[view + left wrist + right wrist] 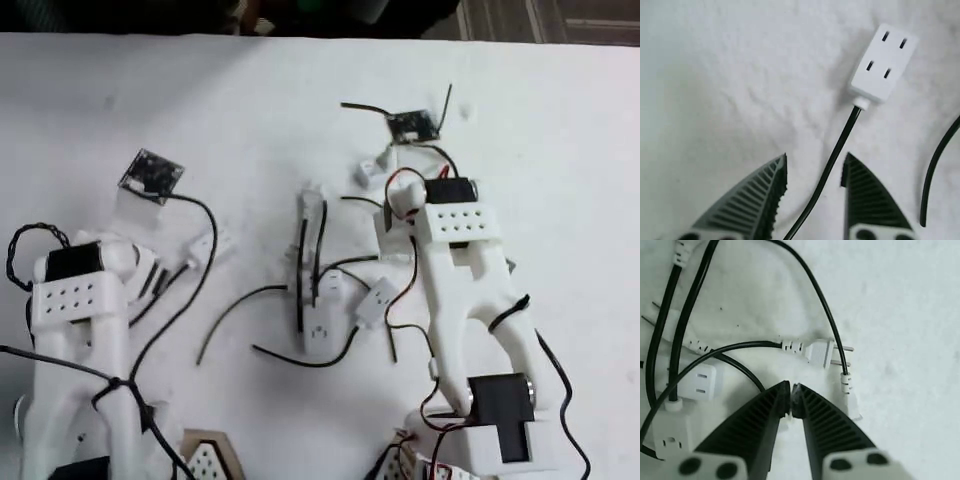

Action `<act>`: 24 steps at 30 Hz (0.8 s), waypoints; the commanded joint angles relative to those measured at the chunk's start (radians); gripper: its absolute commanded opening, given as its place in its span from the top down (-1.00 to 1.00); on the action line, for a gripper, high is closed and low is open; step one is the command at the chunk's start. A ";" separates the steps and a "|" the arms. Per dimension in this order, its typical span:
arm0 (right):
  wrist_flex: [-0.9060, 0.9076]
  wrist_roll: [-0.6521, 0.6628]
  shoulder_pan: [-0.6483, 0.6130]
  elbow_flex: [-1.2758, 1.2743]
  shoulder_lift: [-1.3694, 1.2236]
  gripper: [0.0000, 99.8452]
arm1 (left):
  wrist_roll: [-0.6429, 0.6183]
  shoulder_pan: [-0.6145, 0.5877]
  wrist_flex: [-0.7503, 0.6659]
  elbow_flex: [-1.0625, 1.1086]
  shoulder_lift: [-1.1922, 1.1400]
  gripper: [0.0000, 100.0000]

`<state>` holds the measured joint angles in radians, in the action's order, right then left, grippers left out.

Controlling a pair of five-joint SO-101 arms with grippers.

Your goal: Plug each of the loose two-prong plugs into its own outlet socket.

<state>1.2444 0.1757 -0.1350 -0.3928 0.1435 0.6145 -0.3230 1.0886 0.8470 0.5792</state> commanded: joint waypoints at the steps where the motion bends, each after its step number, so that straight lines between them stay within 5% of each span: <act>1: 0.059 0.086 -0.047 0.026 0.018 0.96 | -0.018 -0.012 0.011 -0.018 0.027 0.88; 7: 0.087 0.252 -0.074 0.034 0.019 0.96 | -0.031 -0.039 -0.011 0.060 0.027 0.96; 15: 0.107 0.503 -0.070 0.161 -0.035 0.96 | -0.110 -0.107 -0.218 0.233 0.027 0.95; 24: 0.360 0.666 -0.085 0.637 -0.380 0.83 | -0.110 -0.111 -0.232 0.250 0.027 0.95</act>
<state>1.5620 0.8232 -0.2179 0.0752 -0.1711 0.5148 -0.4273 0.8723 1.0971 0.5808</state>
